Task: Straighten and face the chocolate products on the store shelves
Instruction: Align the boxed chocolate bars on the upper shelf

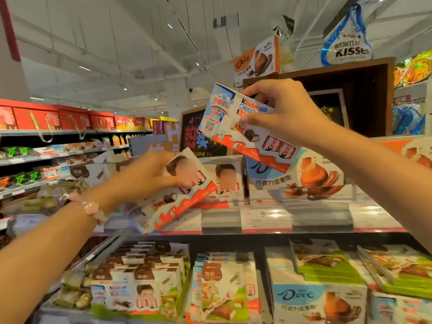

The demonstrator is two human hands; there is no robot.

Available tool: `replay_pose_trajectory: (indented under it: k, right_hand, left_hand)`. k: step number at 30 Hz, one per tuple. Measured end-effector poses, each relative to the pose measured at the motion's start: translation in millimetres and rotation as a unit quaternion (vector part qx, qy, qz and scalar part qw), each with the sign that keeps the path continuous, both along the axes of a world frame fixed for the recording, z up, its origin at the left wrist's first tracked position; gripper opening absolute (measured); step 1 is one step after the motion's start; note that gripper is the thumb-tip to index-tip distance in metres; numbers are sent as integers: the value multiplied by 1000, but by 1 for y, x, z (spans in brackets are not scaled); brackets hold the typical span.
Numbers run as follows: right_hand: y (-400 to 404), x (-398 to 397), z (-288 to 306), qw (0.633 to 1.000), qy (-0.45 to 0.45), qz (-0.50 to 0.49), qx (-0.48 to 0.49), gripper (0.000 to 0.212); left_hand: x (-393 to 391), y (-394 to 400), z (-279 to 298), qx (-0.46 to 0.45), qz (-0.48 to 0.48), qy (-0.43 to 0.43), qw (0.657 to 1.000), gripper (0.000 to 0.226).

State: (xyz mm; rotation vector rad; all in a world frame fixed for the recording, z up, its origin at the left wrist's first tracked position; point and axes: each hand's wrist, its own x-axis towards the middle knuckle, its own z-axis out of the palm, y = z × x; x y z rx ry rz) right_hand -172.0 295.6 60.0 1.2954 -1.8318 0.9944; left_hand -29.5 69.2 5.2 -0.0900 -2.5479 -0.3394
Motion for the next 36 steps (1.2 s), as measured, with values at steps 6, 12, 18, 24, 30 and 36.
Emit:
replay_pose_trajectory:
  k: [6, 12, 18, 24, 30, 36]
  right_hand:
    - [-43, 7, -5, 1000, 3, -4, -1, 41]
    - [-78, 9, -21, 1000, 4, -1, 8, 39]
    - [-100, 8, -37, 999, -18, -4, 41, 41]
    - [-107, 8, -43, 985, -9, -14, 173, 36]
    - [-119, 6, -56, 967, 64, -9, 248, 22]
    - [-96, 14, -15, 936, -225, 218, 163, 34]
  left_hand:
    - [-1, -37, -10, -42, -40, -65, 996, 47]
    - [0, -56, -13, -11, -97, -83, 992, 47]
    - [3, -68, -15, -38, -139, -58, 988, 48]
    - [3, -78, -7, -81, -97, 59, 990, 44]
    - [-8, -68, 4, -88, -81, 33, 992, 58]
    - [-26, -51, 20, -108, -46, -8, 993, 77]
